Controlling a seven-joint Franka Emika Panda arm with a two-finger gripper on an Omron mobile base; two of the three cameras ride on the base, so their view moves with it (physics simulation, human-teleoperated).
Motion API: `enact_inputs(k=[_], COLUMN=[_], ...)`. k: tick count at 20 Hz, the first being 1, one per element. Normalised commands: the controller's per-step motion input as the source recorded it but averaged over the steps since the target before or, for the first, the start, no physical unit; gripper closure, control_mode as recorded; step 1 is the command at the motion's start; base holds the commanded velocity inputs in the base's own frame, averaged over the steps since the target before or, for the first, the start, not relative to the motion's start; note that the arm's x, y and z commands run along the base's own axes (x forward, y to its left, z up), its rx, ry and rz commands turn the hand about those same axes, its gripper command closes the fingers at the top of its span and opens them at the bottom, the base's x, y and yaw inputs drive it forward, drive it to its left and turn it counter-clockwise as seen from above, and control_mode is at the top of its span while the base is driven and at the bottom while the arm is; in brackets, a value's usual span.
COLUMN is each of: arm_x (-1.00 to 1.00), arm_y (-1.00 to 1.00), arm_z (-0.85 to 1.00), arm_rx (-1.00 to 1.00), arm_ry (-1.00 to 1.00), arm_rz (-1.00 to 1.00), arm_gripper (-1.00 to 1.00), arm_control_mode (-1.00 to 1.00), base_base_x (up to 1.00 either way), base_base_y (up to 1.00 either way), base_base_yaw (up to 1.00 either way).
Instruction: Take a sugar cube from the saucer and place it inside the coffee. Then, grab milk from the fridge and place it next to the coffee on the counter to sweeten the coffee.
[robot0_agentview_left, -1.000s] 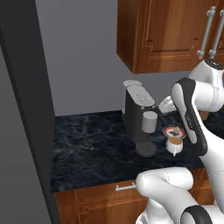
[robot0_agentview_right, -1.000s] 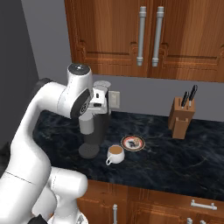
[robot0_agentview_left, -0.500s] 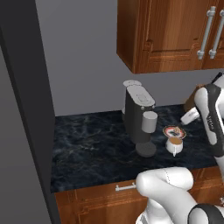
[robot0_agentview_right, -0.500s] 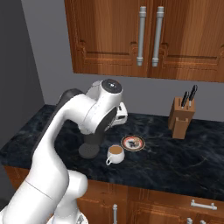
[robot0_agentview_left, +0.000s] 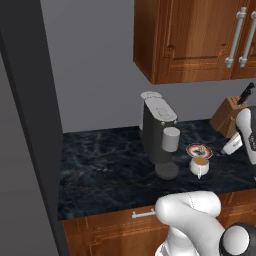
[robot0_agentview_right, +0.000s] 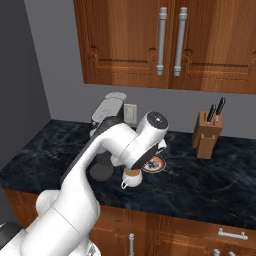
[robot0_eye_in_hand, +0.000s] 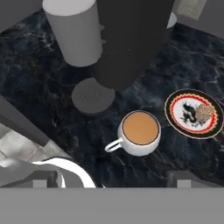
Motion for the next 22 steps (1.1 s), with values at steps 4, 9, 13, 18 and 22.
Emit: enact_inputs(k=[4,9,13,18,22], arm_x=[0.21,0.24,0.43,0.5,0.34], arm_y=[-0.36,-0.12,-0.01,0.0,-0.08], arm_z=[-0.19,-0.07,-0.1,-0.28,-0.19], arm_rx=[0.0,0.0,0.01,0.0,0.0], arm_ry=[-0.08,-0.13,-0.07,0.0,-0.03], arm_rz=[0.12,0.18,0.27,0.28,0.17], arm_gripper=[-1.0,-1.0,-1.0,-1.0,-1.0], arm_control_mode=[-1.0,-1.0,-1.0,-1.0,-1.0], base_base_x=[0.0,0.0,0.0,0.0,0.0], base_base_y=[0.0,0.0,0.0,0.0,0.0], base_base_yaw=[0.0,0.0,0.0,0.0,0.0])
